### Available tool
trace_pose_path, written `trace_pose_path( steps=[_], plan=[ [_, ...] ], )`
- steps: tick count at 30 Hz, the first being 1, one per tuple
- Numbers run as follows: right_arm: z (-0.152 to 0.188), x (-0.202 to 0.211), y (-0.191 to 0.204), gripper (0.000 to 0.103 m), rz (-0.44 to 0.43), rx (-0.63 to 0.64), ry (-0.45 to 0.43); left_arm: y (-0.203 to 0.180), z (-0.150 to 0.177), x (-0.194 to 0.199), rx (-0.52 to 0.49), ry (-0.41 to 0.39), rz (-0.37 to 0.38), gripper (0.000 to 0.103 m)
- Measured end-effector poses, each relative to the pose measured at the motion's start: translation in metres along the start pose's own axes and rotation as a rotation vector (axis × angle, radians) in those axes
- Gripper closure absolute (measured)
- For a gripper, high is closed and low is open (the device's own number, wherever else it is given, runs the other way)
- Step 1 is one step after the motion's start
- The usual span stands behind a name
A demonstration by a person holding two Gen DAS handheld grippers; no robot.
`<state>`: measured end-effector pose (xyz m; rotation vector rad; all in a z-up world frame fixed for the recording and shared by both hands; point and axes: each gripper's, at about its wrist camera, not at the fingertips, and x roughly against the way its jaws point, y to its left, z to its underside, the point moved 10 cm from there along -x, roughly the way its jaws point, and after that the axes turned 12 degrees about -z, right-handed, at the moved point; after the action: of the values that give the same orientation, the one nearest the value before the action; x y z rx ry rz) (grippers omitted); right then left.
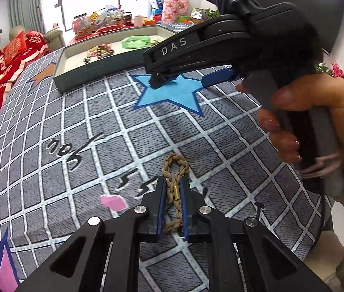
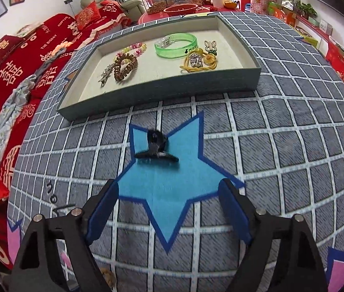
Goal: Organize jewelry
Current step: 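Grasp the braided brown cord bracelet with the left tool, then grasp the black claw clip on the blue star with the right tool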
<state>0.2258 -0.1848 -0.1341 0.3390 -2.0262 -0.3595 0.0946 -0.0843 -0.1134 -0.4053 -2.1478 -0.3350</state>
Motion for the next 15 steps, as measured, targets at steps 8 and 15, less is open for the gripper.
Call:
trace_pose_path(
  steps=[8,15],
  plan=[
    [-0.019,-0.014,0.004,0.049,0.063,0.044,0.002,0.024,-0.011,-0.001,0.051,-0.001,-0.018,0.078],
    [-0.017,-0.01,-0.001,0.096,0.071,0.045,0.0,0.035,-0.017,-0.012,0.07,0.005,-0.028,0.078]
  ],
)
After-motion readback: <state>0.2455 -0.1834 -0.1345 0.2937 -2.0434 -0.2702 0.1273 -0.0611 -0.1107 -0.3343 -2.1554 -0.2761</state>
